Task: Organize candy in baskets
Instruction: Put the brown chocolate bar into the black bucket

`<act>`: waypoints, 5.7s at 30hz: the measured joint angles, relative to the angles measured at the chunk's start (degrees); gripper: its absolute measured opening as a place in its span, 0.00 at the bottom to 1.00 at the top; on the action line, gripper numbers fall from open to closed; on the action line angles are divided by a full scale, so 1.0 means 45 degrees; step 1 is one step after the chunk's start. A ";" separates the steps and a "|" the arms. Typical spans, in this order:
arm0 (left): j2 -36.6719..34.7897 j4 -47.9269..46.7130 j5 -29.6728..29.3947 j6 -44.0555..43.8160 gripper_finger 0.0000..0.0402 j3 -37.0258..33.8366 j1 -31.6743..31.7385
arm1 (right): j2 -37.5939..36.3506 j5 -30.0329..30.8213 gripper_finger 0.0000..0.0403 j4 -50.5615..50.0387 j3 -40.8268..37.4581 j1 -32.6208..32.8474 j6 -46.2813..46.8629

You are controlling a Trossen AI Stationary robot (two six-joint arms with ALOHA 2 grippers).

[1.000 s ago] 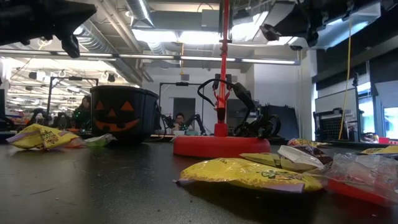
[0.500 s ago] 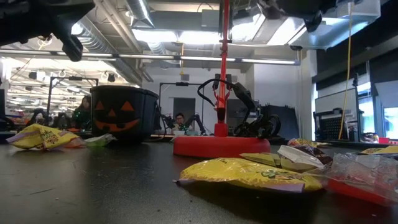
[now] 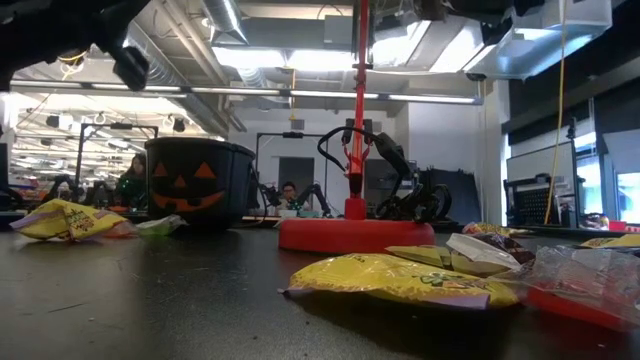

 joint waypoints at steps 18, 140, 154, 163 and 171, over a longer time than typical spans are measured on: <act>0.8592 0.0174 -0.1395 0.3669 0.00 0.5371 -0.0888 | 0.0128 -0.0136 0.00 0.0370 0.0000 0.0005 0.0394; 1.3759 -0.0410 -0.3429 0.1656 0.47 0.9766 0.0457 | 0.3782 0.1753 0.00 0.2650 0.1622 -0.0452 -0.1640; 1.3759 -0.0677 -0.3458 0.1987 0.27 0.9761 0.0462 | 0.3772 0.1778 0.29 0.2589 0.1622 -0.0427 -0.1666; 1.3759 -0.0899 -0.3473 0.1994 0.20 0.9761 0.0462 | 0.3767 0.1865 0.54 0.2589 0.1622 -0.0427 -0.1728; 1.3759 -0.1858 -0.2882 0.2003 0.15 0.9761 0.0457 | 0.3767 0.1865 0.56 0.2480 0.1622 -0.0423 -0.1734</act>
